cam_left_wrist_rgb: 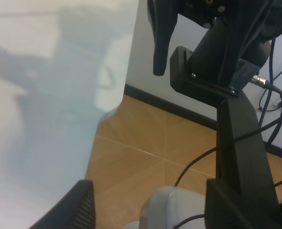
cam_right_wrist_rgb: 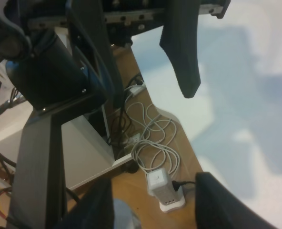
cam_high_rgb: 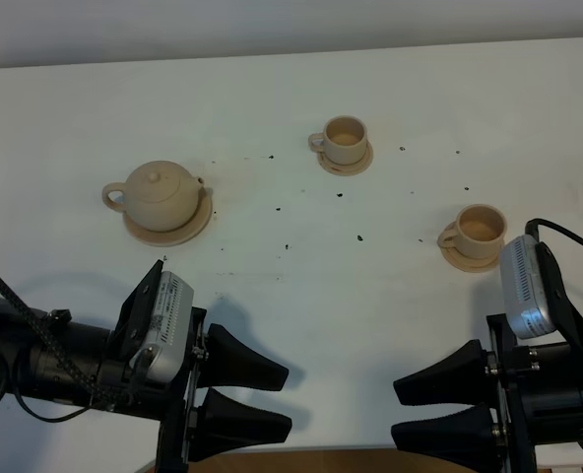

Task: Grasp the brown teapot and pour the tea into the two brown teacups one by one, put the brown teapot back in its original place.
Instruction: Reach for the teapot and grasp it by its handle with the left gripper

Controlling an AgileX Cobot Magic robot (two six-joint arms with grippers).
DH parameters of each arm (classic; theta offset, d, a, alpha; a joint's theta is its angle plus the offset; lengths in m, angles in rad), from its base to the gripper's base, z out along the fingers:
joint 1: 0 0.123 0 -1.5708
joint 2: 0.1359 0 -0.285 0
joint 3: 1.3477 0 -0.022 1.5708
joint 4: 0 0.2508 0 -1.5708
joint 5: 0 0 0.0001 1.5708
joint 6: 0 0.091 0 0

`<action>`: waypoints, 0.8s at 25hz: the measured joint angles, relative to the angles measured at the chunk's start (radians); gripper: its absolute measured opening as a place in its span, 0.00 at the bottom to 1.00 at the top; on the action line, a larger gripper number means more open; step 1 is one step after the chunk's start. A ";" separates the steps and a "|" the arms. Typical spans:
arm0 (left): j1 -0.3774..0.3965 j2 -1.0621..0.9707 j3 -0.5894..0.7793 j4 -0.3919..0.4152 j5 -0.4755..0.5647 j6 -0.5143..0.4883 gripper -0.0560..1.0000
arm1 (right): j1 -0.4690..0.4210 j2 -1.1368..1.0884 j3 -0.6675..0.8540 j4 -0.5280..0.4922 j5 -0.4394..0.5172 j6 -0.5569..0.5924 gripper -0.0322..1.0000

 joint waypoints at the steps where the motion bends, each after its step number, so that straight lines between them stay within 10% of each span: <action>1: 0.000 0.000 0.000 0.001 0.000 0.000 0.54 | 0.000 0.000 0.000 0.000 0.000 -0.001 0.44; 20: 0.002 0.001 -0.028 -0.098 0.007 0.000 0.54 | 0.000 0.001 -0.064 0.021 -0.023 0.085 0.44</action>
